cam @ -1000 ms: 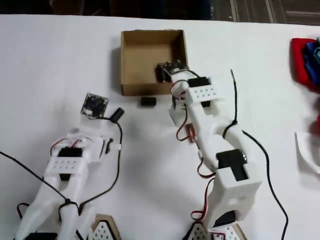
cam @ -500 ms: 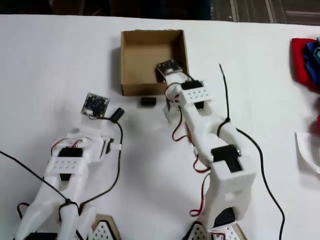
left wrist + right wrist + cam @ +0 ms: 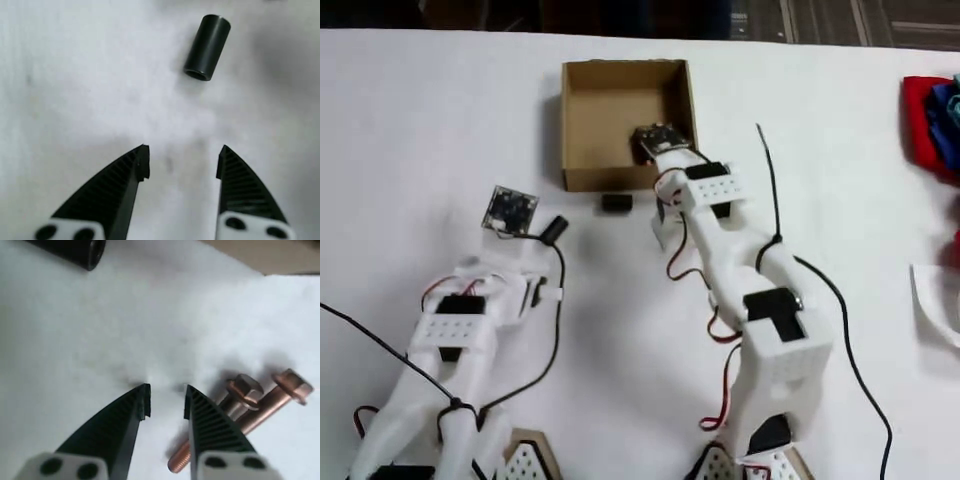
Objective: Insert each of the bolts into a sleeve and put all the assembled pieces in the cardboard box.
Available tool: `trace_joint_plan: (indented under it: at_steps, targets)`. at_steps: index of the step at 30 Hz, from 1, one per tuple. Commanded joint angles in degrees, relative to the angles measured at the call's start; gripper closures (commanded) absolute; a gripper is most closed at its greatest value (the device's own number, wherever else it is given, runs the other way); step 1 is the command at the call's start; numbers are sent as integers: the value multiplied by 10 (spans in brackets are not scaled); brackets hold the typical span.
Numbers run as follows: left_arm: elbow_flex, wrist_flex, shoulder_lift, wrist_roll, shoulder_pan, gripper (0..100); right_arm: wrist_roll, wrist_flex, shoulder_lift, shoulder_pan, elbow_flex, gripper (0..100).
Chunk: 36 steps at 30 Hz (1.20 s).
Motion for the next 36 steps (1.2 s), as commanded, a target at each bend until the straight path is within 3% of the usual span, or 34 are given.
trace_joint_plan:
  at_steps: [1,22,36]
  targets:
    - [-2,-10,1,0,6,770,-3,24,-83,21,-6,885]
    - [-2,-11,1,0,6,770,-37,29,-106,71,-2,861]
    - [-2,-11,1,0,6,770,-40,26,22,67,-7,861]
